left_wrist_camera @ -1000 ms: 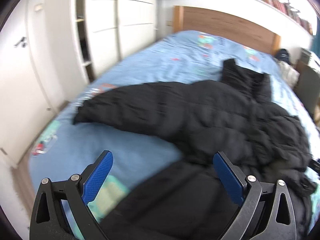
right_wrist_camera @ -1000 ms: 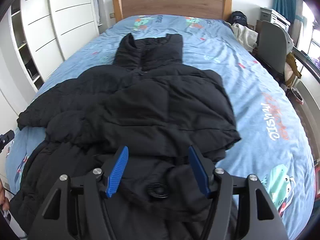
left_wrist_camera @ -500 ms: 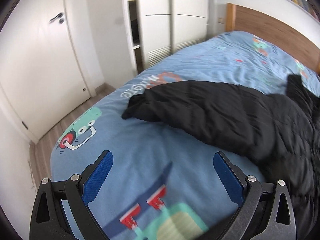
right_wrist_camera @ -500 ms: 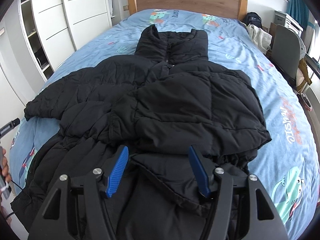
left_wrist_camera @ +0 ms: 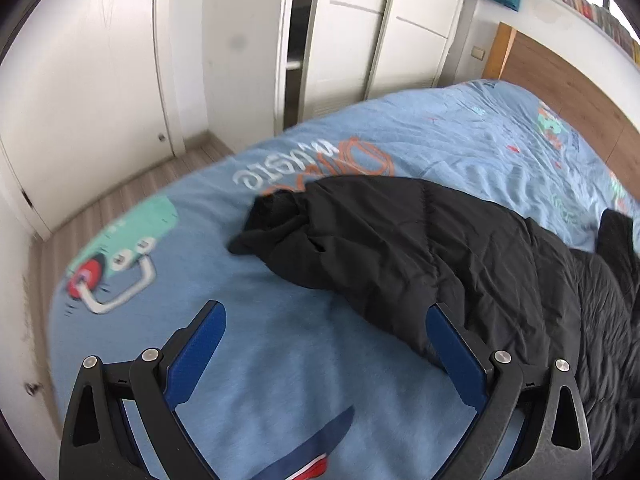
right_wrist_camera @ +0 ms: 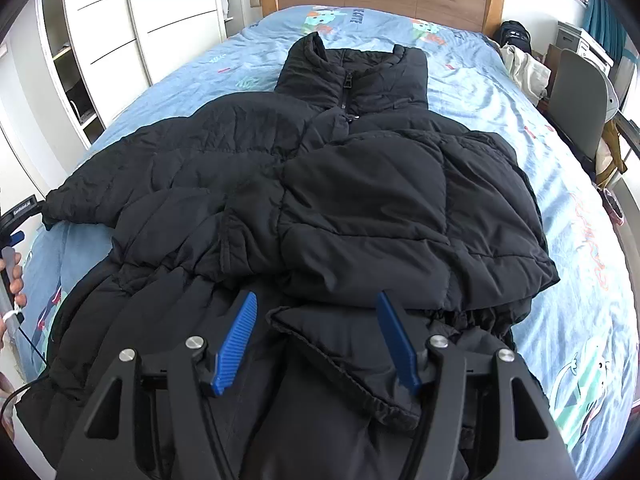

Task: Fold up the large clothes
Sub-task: 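Grasp the other black sleeve cuff with the left gripper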

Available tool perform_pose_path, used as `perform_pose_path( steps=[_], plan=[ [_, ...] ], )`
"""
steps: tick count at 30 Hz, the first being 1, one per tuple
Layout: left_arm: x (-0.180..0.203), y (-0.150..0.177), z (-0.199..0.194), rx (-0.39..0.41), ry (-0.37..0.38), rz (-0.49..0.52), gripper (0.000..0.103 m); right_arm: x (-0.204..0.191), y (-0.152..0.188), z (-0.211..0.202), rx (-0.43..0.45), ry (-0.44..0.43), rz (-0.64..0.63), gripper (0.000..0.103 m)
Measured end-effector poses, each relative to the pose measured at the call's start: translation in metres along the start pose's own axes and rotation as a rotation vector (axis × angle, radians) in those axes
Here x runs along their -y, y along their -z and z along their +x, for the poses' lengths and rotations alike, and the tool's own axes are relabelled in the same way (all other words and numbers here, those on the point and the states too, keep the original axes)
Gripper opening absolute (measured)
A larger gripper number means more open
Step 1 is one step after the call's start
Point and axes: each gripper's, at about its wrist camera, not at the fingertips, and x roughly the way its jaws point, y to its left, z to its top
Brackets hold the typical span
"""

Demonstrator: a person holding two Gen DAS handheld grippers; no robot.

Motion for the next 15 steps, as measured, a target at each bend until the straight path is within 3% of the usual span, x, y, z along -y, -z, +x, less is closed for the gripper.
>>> perform_pose_path(
  steps=[8, 11, 15],
  plan=[
    [-0.011, -0.014, 0.042, -0.105, 0.145, -0.128, 0.089, 0.002, 0.0, -0.003, 0.003, 0.012, -0.003, 0.061],
    [-0.017, -0.019, 0.059, -0.154, 0.235, -0.197, 0.084, 0.004, 0.002, -0.005, 0.005, 0.016, 0.0, 0.061],
    [-0.035, -0.018, 0.084, -0.226, 0.407, -0.365, 0.068, 0.01, 0.005, -0.009, 0.006, 0.025, 0.009, 0.061]
  ],
)
